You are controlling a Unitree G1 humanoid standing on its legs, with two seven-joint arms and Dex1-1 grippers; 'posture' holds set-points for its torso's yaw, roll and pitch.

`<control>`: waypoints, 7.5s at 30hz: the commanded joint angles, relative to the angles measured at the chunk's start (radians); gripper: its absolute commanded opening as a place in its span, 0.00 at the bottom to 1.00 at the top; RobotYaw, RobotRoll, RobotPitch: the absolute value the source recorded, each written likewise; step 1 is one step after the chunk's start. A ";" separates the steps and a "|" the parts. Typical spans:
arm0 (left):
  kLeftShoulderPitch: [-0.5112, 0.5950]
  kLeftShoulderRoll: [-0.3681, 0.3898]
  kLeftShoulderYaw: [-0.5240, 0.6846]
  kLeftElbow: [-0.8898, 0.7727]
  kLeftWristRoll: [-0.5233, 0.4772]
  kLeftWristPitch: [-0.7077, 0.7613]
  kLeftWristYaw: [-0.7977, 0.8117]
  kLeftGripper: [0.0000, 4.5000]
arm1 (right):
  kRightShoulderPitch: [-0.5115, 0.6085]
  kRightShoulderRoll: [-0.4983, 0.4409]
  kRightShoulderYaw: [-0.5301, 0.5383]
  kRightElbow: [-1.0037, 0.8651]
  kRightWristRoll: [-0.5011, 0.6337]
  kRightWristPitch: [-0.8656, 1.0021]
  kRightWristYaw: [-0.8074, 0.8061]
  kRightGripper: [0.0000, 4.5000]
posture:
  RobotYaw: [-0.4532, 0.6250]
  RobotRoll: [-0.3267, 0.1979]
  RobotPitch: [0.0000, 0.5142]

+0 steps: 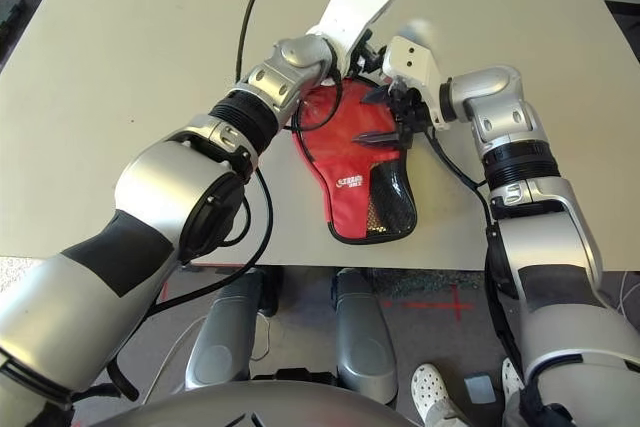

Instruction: Store the ping-pong paddle in its case and zip it.

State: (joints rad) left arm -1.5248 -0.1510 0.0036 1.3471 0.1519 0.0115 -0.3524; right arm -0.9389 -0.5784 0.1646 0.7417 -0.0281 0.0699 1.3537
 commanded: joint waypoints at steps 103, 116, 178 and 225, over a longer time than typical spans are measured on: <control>0.846 0.389 -0.399 -1.146 -0.152 0.662 -0.439 0.99 | -0.286 -0.009 -0.239 0.500 0.131 0.356 -0.385 1.00 | 0.38 0.62 0.54; 0.826 0.380 -0.399 -1.112 -0.149 0.642 -0.437 1.00 | -0.272 -0.067 -0.258 0.484 0.119 0.432 -0.359 0.40 | 0.37 0.62 0.53; 0.783 0.347 -0.407 -0.984 -0.140 0.601 -0.429 1.00 | 0.420 -0.847 0.372 -0.564 0.735 0.618 0.261 0.04 | 0.31 0.62 0.54; 0.866 0.578 0.390 -0.837 -0.293 0.039 0.243 1.00 | 0.075 -0.153 -0.503 0.452 0.391 -0.243 -0.944 0.99 | 0.41 0.62 0.58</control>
State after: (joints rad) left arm -0.6868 0.4190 0.4040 0.4864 -0.1535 0.0760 -0.1175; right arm -0.8837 -0.7307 -0.3161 1.1728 0.3751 -0.1524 0.4370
